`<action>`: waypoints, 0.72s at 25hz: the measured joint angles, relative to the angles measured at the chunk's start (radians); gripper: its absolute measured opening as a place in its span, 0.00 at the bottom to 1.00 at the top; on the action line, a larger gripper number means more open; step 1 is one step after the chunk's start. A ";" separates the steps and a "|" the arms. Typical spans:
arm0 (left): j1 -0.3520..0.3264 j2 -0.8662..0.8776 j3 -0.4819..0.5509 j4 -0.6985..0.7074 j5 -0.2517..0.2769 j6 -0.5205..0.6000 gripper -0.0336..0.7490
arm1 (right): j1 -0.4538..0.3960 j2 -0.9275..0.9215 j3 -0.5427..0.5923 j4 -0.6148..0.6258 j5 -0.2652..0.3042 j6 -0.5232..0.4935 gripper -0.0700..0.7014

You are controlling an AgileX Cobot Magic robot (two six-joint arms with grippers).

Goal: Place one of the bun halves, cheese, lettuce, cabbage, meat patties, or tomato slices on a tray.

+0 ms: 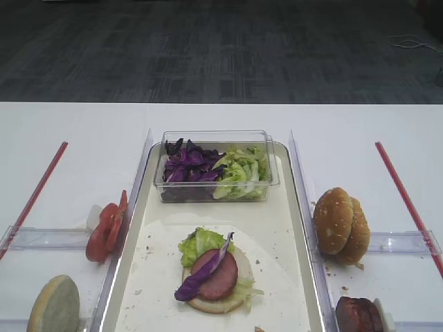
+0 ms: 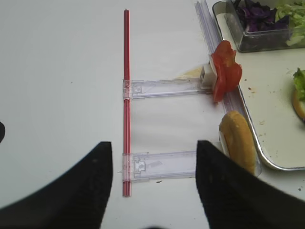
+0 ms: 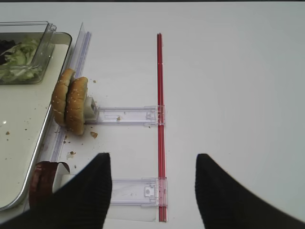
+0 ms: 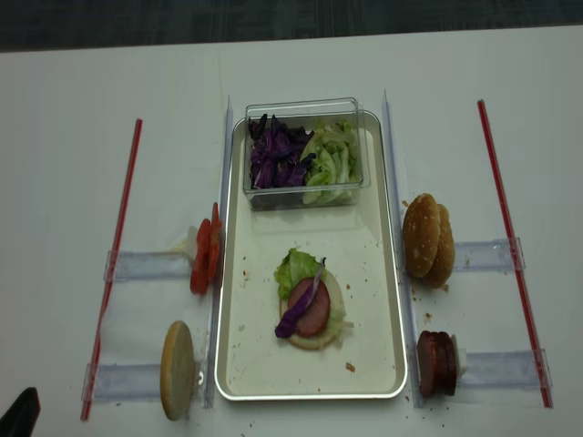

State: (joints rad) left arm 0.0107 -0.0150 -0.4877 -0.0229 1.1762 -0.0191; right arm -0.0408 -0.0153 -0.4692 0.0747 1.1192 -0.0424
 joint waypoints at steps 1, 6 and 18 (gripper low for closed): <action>0.000 0.000 0.000 0.000 0.000 0.000 0.55 | 0.000 0.000 0.000 0.000 0.000 0.000 0.62; 0.000 0.000 0.000 0.000 0.000 0.000 0.55 | 0.000 0.000 0.000 0.000 0.000 0.000 0.62; 0.000 0.000 0.000 0.000 0.000 0.000 0.55 | 0.000 0.000 0.000 0.000 0.000 0.000 0.62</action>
State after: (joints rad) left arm 0.0107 -0.0150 -0.4877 -0.0229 1.1762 -0.0191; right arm -0.0408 -0.0153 -0.4692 0.0747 1.1192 -0.0424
